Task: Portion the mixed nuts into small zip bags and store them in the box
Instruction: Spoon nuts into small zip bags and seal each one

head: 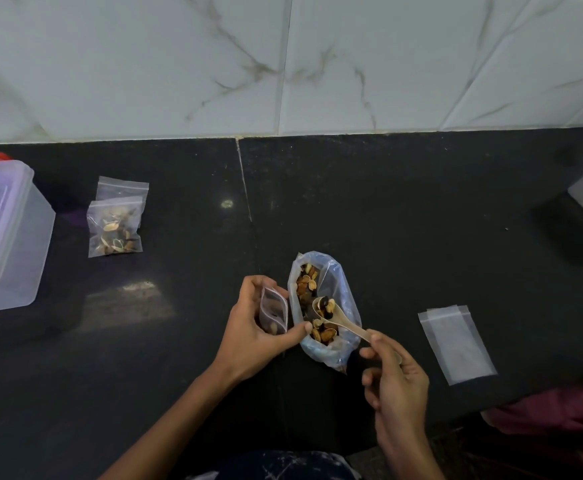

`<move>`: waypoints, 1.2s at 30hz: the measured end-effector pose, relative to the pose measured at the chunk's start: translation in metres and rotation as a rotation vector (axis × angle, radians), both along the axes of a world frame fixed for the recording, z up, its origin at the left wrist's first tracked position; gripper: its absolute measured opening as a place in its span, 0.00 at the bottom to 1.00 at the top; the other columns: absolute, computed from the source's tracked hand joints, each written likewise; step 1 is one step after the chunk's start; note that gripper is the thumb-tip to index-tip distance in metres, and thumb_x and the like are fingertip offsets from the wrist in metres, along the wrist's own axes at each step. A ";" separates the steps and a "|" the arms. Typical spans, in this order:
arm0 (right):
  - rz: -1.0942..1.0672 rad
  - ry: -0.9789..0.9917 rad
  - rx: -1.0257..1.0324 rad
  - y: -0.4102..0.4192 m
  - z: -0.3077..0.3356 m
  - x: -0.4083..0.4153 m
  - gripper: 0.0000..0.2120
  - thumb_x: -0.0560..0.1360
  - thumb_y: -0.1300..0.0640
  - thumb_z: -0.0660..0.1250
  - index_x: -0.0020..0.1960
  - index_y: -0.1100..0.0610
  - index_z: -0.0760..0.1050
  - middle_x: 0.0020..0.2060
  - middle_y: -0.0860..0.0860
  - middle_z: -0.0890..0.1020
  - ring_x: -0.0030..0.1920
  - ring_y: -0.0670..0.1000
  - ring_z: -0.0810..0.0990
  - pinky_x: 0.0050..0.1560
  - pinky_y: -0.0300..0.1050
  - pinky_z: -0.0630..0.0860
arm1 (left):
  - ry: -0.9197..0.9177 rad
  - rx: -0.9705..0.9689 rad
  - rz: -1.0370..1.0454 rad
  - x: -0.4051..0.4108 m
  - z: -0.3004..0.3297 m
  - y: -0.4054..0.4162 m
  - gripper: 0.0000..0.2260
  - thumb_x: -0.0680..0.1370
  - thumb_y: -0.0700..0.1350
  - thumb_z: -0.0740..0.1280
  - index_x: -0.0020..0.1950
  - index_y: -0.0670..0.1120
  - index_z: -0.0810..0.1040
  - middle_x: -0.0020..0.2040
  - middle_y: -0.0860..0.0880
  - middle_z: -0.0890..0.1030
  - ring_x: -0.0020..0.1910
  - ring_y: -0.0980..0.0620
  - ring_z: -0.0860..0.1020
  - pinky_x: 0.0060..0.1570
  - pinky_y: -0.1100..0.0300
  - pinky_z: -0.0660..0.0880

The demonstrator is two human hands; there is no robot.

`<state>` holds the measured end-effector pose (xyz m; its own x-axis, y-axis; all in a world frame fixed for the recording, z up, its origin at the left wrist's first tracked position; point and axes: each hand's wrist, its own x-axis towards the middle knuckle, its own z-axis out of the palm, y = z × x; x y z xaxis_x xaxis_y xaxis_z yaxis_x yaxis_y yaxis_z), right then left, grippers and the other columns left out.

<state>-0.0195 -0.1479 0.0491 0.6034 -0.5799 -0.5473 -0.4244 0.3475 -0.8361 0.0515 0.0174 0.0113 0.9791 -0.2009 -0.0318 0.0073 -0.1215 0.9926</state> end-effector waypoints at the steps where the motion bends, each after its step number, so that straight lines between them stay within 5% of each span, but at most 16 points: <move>1: -0.008 -0.002 -0.004 0.000 0.001 -0.001 0.06 0.76 0.59 0.65 0.49 0.56 0.80 0.31 0.50 0.80 0.22 0.45 0.70 0.16 0.33 0.60 | -0.013 0.004 0.010 0.000 0.000 -0.001 0.25 0.65 0.41 0.79 0.55 0.47 0.69 0.49 0.56 0.79 0.47 0.52 0.81 0.43 0.59 0.80; 7: 0.059 -0.164 -0.089 0.003 0.032 -0.005 0.06 0.76 0.59 0.65 0.46 0.53 0.81 0.28 0.50 0.80 0.20 0.44 0.70 0.16 0.33 0.61 | -0.062 0.010 0.033 0.001 0.005 -0.004 0.22 0.65 0.40 0.79 0.53 0.49 0.73 0.48 0.54 0.81 0.47 0.52 0.81 0.41 0.60 0.79; 11: 0.219 -0.369 -0.252 0.020 0.041 -0.007 0.06 0.73 0.57 0.66 0.44 0.50 0.81 0.31 0.53 0.82 0.22 0.46 0.72 0.22 0.35 0.70 | -0.078 0.020 0.032 0.000 0.007 -0.006 0.24 0.65 0.40 0.79 0.54 0.50 0.72 0.49 0.55 0.80 0.47 0.52 0.81 0.40 0.63 0.78; 14: 0.391 -0.492 -0.661 0.030 0.028 -0.008 0.09 0.74 0.49 0.67 0.51 0.50 0.81 0.35 0.48 0.83 0.31 0.41 0.79 0.30 0.34 0.76 | -0.080 0.006 0.043 -0.001 0.009 -0.007 0.24 0.64 0.38 0.79 0.54 0.49 0.72 0.49 0.56 0.81 0.47 0.53 0.81 0.42 0.64 0.78; 16: 0.527 -0.584 -0.925 0.033 0.019 -0.007 0.13 0.75 0.52 0.64 0.55 0.57 0.80 0.38 0.45 0.84 0.36 0.40 0.81 0.33 0.33 0.78 | -0.064 -0.003 0.053 -0.001 0.009 -0.007 0.25 0.64 0.35 0.79 0.54 0.49 0.71 0.48 0.56 0.81 0.46 0.56 0.82 0.43 0.66 0.77; 21: 0.616 -0.656 -1.242 0.033 0.012 -0.009 0.13 0.77 0.55 0.63 0.56 0.59 0.81 0.35 0.47 0.83 0.32 0.40 0.79 0.30 0.35 0.77 | -0.055 -0.003 0.048 -0.001 0.007 -0.005 0.27 0.63 0.36 0.79 0.55 0.49 0.71 0.48 0.51 0.81 0.47 0.53 0.82 0.44 0.63 0.78; 25: 0.598 -0.703 -1.248 0.031 0.007 -0.010 0.12 0.76 0.56 0.64 0.56 0.59 0.80 0.36 0.48 0.84 0.33 0.41 0.80 0.31 0.35 0.77 | -0.067 0.009 0.046 -0.001 0.007 -0.006 0.26 0.63 0.37 0.79 0.55 0.49 0.71 0.49 0.51 0.80 0.48 0.52 0.81 0.44 0.62 0.79; 28: 0.433 -0.659 -0.975 0.026 0.012 -0.010 0.11 0.76 0.53 0.64 0.55 0.56 0.79 0.38 0.46 0.83 0.35 0.41 0.81 0.31 0.34 0.78 | -0.051 0.020 0.061 0.000 0.006 -0.004 0.26 0.64 0.39 0.80 0.55 0.49 0.71 0.49 0.52 0.81 0.48 0.53 0.81 0.44 0.60 0.80; 31: 0.220 -0.436 -0.784 0.012 0.016 -0.002 0.06 0.75 0.54 0.65 0.46 0.43 0.77 0.29 0.46 0.79 0.29 0.45 0.78 0.27 0.35 0.74 | -0.035 0.024 0.079 0.000 0.007 -0.002 0.27 0.64 0.40 0.80 0.57 0.49 0.70 0.49 0.51 0.80 0.49 0.55 0.80 0.44 0.62 0.79; 36: 0.349 -0.065 -0.712 -0.007 -0.008 0.009 0.05 0.77 0.51 0.64 0.45 0.46 0.78 0.38 0.44 0.81 0.41 0.44 0.80 0.36 0.34 0.70 | -0.033 0.016 0.096 0.001 0.008 -0.002 0.27 0.64 0.39 0.79 0.57 0.48 0.70 0.47 0.54 0.80 0.47 0.57 0.80 0.42 0.64 0.79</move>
<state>-0.0102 -0.1549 0.0410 0.8330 -0.5485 -0.0732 -0.3526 -0.4241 -0.8341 0.0523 0.0156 0.0198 0.9944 -0.1057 -0.0015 -0.0132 -0.1381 0.9903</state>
